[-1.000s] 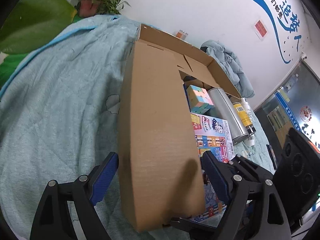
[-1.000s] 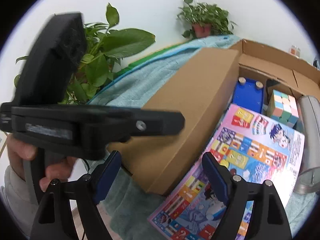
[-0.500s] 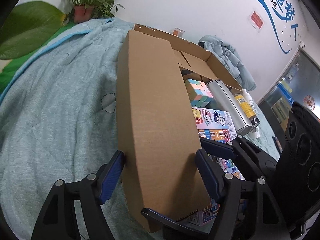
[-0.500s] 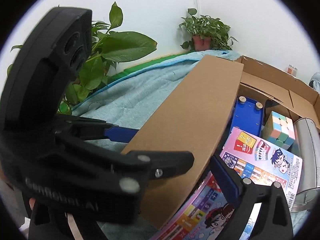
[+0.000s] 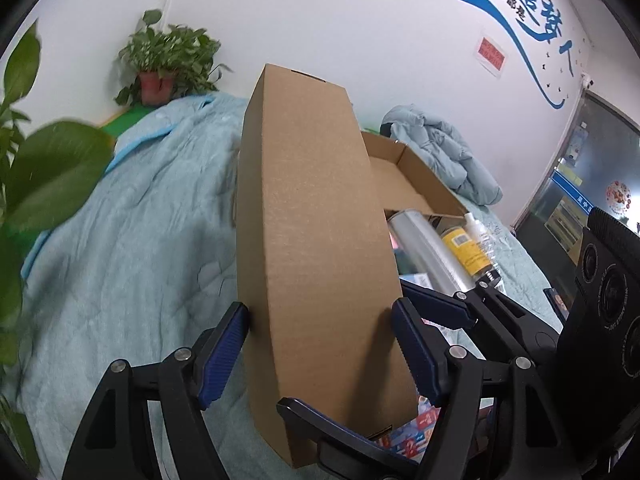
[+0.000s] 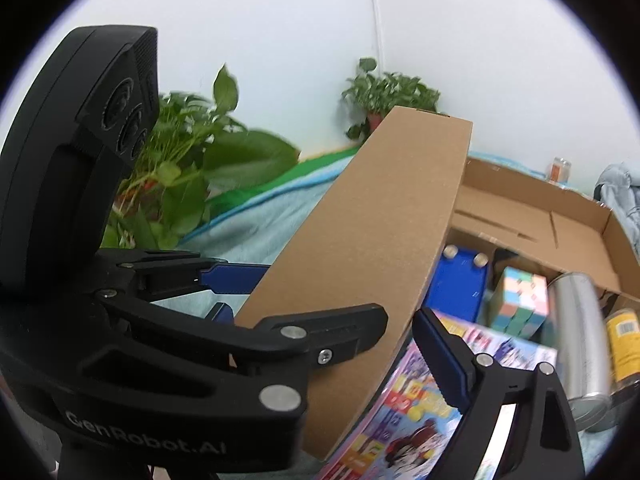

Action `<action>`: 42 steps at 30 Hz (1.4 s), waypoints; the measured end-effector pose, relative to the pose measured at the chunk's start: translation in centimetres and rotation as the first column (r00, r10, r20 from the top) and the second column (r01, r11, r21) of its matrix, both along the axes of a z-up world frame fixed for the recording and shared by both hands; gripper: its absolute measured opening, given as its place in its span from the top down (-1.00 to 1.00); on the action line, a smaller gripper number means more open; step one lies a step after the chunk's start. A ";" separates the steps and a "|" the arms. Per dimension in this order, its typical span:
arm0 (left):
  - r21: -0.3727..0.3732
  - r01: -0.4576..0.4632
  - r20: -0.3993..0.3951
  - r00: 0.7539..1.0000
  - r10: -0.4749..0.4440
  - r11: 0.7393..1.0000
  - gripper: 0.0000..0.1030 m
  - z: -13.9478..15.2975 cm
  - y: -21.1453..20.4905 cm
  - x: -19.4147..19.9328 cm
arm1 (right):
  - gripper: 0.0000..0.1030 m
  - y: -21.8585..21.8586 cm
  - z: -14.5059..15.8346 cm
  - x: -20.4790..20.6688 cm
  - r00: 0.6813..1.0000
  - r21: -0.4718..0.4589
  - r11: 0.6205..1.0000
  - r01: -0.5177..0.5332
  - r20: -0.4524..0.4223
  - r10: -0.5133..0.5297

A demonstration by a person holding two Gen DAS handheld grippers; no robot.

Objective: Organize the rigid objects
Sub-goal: 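Lift the cardboard divider and lay it flat inside the box, open both grippers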

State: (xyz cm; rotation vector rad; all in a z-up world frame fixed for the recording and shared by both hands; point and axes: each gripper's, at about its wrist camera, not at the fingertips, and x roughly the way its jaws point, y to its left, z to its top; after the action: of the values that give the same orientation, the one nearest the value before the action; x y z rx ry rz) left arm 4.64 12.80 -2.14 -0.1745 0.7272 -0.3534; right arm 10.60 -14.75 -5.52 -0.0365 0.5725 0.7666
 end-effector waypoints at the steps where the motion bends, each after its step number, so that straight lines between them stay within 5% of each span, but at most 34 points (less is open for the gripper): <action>1: -0.001 0.010 0.011 1.000 -0.010 1.000 -0.38 0.5 -0.2 0.5 | -0.76 -0.1 0.2 0.1 1.000 0.000 1.000 0.007 0.010 -0.007; 12: -0.012 0.074 0.055 0.996 -0.073 0.997 -0.38 5.2 -2.6 8.3 | -0.74 -1.5 3.3 6.0 0.995 -0.009 0.997 0.080 0.065 -0.079; 26: 0.004 0.094 0.033 0.995 -0.094 0.996 -0.38 8.3 -4.4 23.6 | -0.74 -0.4 4.9 15.9 0.994 -0.045 0.994 0.100 0.049 -0.098; 30: 0.022 0.087 -0.011 0.996 -0.086 0.996 -0.38 7.3 -4.3 28.7 | -0.74 0.7 4.0 18.7 0.997 -0.052 0.995 0.081 0.008 -0.081; 42: 0.033 0.052 -0.218 0.975 -0.044 0.998 -0.32 -1.9 -2.6 37.2 | -0.51 3.4 -1.9 25.7 0.976 -0.057 0.997 0.055 -0.206 -0.066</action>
State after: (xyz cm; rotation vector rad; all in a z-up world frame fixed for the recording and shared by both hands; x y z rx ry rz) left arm 41.88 10.19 -4.03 -0.1609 0.9547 -0.3694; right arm 36.32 -11.37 -7.44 0.0142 0.7883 0.7008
